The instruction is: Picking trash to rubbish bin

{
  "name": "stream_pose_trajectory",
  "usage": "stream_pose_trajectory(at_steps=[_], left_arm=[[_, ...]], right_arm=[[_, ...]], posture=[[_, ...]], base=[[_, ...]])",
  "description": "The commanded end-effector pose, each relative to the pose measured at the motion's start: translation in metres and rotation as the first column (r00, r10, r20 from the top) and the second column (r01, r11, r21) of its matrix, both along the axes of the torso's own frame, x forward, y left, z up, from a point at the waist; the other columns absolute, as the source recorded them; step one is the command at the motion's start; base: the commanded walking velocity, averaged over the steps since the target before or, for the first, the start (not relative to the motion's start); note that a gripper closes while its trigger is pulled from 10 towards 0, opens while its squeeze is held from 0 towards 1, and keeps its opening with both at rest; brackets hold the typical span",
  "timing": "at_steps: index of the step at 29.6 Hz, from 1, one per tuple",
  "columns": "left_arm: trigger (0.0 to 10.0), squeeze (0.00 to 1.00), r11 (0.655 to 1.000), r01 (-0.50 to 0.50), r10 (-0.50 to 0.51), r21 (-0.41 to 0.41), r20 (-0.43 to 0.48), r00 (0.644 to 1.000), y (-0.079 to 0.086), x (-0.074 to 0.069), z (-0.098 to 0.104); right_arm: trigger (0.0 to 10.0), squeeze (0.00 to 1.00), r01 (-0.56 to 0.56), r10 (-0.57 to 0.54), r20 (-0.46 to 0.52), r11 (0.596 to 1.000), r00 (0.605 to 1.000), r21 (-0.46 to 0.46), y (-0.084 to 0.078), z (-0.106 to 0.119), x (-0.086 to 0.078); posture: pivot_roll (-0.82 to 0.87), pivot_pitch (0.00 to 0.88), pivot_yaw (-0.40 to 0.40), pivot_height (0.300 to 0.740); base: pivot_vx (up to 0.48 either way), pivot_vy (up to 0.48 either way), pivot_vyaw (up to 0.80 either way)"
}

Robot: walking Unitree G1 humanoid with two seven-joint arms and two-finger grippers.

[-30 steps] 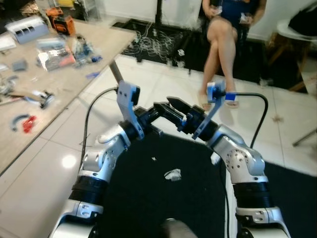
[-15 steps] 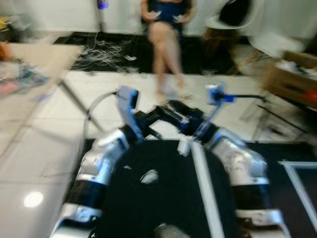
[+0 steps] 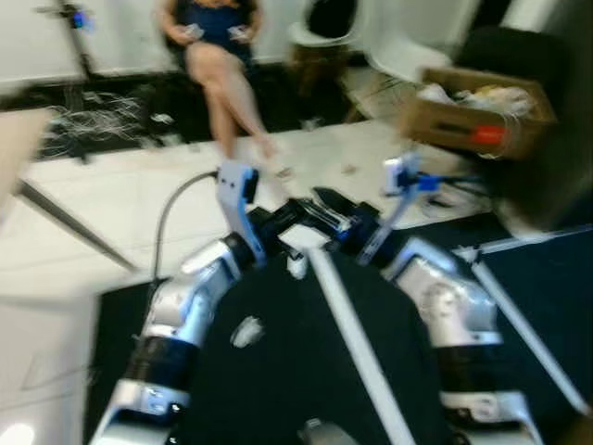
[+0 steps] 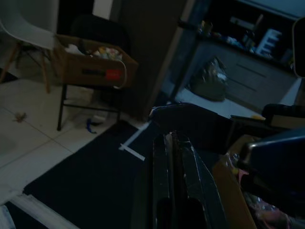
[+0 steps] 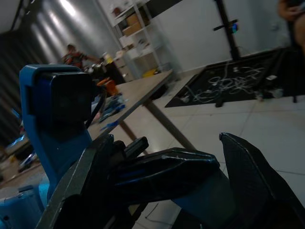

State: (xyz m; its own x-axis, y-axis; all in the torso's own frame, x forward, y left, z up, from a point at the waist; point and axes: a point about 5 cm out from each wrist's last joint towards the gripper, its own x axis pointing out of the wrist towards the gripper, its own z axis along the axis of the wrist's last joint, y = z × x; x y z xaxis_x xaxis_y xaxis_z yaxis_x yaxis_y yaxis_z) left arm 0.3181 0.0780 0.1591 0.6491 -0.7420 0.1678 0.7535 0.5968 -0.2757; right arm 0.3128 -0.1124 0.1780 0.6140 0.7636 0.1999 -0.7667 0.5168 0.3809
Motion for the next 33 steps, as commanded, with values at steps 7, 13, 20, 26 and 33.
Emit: stream_pose_trajectory(at_steps=[7,13,20,26,33], left_arm=[[10.0,0.00,1.000,0.001,-0.001,0.005,0.001,1.000,0.0007,-0.0001,-0.0003],[10.0,0.00,1.000,0.001,-0.001,0.004,0.001,1.000,0.0009,-0.0001,-0.0002],[10.0,0.00,1.000,0.002,-0.002,0.002,0.000,1.000,0.0007,-0.0002,-0.0003],[10.0,0.00,1.000,0.004,-0.004,0.000,-0.001,1.000,0.0007,-0.0001,-0.0003],[10.0,0.00,1.000,0.005,-0.005,-0.005,-0.004,1.000,0.0008,-0.0002,-0.0005]], right_arm=[[10.0,0.00,-0.001,0.001,0.000,1.000,1.000,-0.013,-0.0009,-0.0005,-0.0005],[10.0,0.00,-0.003,0.003,0.000,1.000,1.000,-0.013,-0.0009,-0.0005,-0.0005],[10.0,0.00,-0.004,0.004,0.000,1.000,1.000,-0.013,-0.0009,-0.0006,-0.0008],[10.0,0.00,-0.006,0.006,0.000,1.000,1.000,-0.014,-0.0009,-0.0006,-0.0007],[10.0,0.00,-0.010,0.010,0.001,1.000,1.000,-0.014,-0.0008,-0.0005,-0.0010]], posture=[[-0.10,0.000,0.026,0.740],[-0.10,0.000,0.025,0.740],[-0.10,0.000,0.026,0.740],[-0.10,0.000,0.025,0.740],[-0.10,0.000,0.024,0.740]], base=[[0.000,0.000,-0.80],[0.000,0.000,-0.80],[0.000,0.000,-0.80],[0.000,0.000,-0.80],[0.000,0.000,-0.80]])
